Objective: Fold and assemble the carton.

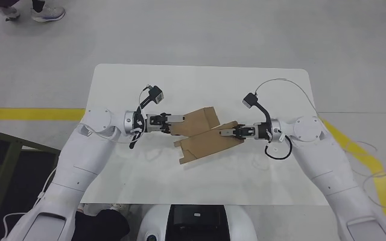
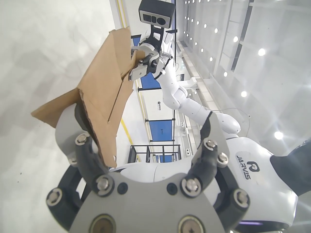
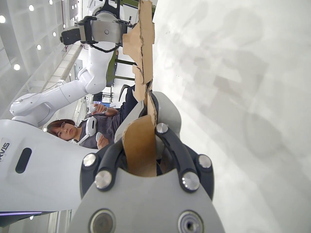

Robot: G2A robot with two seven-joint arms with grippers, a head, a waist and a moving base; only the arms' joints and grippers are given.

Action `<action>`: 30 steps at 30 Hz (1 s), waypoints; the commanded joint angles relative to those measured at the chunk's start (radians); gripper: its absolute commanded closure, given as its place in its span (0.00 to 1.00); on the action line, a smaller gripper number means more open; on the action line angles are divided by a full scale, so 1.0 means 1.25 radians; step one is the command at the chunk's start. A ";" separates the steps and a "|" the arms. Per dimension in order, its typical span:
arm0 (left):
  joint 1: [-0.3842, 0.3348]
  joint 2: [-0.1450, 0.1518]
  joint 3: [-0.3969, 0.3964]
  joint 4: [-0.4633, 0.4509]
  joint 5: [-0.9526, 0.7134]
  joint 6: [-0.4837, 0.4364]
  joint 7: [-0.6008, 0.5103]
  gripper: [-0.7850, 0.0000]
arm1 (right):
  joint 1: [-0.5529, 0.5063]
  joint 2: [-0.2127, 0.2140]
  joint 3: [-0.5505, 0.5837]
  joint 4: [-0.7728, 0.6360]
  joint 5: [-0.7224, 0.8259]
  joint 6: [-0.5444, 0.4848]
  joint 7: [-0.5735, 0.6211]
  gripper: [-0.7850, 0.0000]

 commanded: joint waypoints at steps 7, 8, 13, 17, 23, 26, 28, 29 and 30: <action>-0.007 -0.003 0.011 0.016 0.013 0.005 0.009 0.24 | -0.004 0.001 0.005 -0.005 0.000 -0.001 -0.001 1.00; -0.008 -0.003 0.013 0.017 0.015 0.008 0.011 0.24 | -0.004 0.001 0.006 -0.005 -0.001 -0.001 0.000 1.00; -0.014 -0.004 0.021 0.026 0.033 0.027 0.017 0.22 | -0.003 0.003 0.014 -0.012 -0.009 0.000 0.001 1.00; -0.019 -0.005 0.026 0.034 0.043 0.041 0.022 0.34 | -0.004 0.005 0.019 -0.019 -0.015 0.002 0.000 1.00; -0.022 -0.005 0.027 0.041 0.044 0.047 0.024 0.61 | -0.007 0.006 0.023 -0.026 -0.021 0.006 -0.004 1.00; -0.023 -0.005 0.027 0.043 0.045 0.047 0.023 0.75 | -0.009 0.006 0.024 -0.028 -0.022 0.007 -0.007 1.00; -0.024 -0.005 0.027 0.044 0.047 0.047 0.026 0.79 | -0.009 0.007 0.024 -0.030 -0.025 0.008 -0.009 1.00; -0.023 -0.005 0.027 0.044 0.047 0.047 0.026 0.85 | -0.010 0.007 0.024 -0.031 -0.025 0.008 -0.010 1.00; -0.024 -0.005 0.027 0.044 0.048 0.048 0.026 0.90 | -0.010 0.007 0.024 -0.032 -0.026 0.008 -0.009 1.00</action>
